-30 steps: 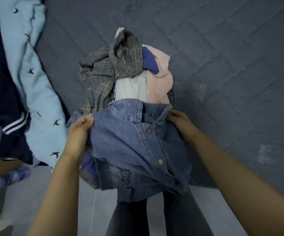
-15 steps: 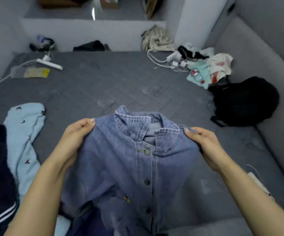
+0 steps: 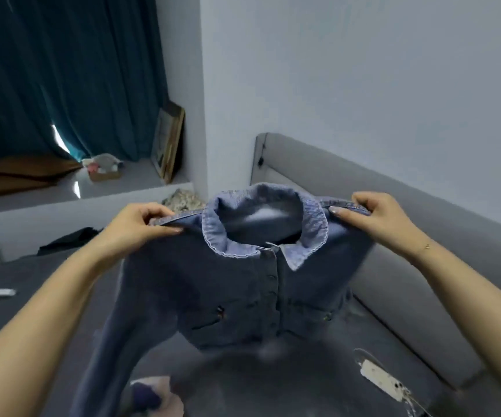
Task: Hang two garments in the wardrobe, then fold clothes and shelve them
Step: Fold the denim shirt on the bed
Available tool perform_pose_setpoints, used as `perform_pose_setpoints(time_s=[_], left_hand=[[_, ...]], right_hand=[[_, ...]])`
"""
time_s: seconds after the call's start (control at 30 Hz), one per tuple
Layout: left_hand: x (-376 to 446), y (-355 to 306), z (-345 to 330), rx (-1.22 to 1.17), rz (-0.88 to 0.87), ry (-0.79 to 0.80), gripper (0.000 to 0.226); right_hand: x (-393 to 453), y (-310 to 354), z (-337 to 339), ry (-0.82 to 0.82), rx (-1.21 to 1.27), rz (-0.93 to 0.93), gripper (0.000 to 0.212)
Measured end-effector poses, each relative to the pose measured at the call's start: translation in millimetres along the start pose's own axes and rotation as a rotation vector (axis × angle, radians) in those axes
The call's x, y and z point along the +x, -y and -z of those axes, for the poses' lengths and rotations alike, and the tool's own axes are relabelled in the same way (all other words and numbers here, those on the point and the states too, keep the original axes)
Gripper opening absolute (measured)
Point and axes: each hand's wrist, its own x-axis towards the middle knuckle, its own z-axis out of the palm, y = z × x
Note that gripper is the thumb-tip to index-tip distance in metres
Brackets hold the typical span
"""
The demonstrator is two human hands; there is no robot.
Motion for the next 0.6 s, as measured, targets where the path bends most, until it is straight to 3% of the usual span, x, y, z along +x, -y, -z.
perform_pose_setpoints(time_s=[0.13,0.2,0.3,0.43,0.53,0.6], left_hand=[[26,-49,-4,0.038,-0.056,0.205,0.011],[32,-62,-9,0.047,-0.146,0.234,0.017],[44,-67,-23,-0.125,-0.218,0.271,0.034],[67,-83,-54,-0.315,-0.201,0.139,0.029],[93,-101,-77,-0.206,-0.268,0.045,0.016],[113,-107,-93,-0.073,-0.277,0.073,0.014]], right_hand=[[5,12,55,0.04,0.072,-0.056,0.037],[1,13,76,0.105,0.149,-0.114,0.036],[-5,4,96,0.172,0.235,-0.146,0.028],[-4,-6,115,0.124,0.236,-0.144,0.034],[-2,-24,128,0.014,0.086,-0.143,0.038],[-2,-41,137,-0.079,0.022,-0.13,0.036]])
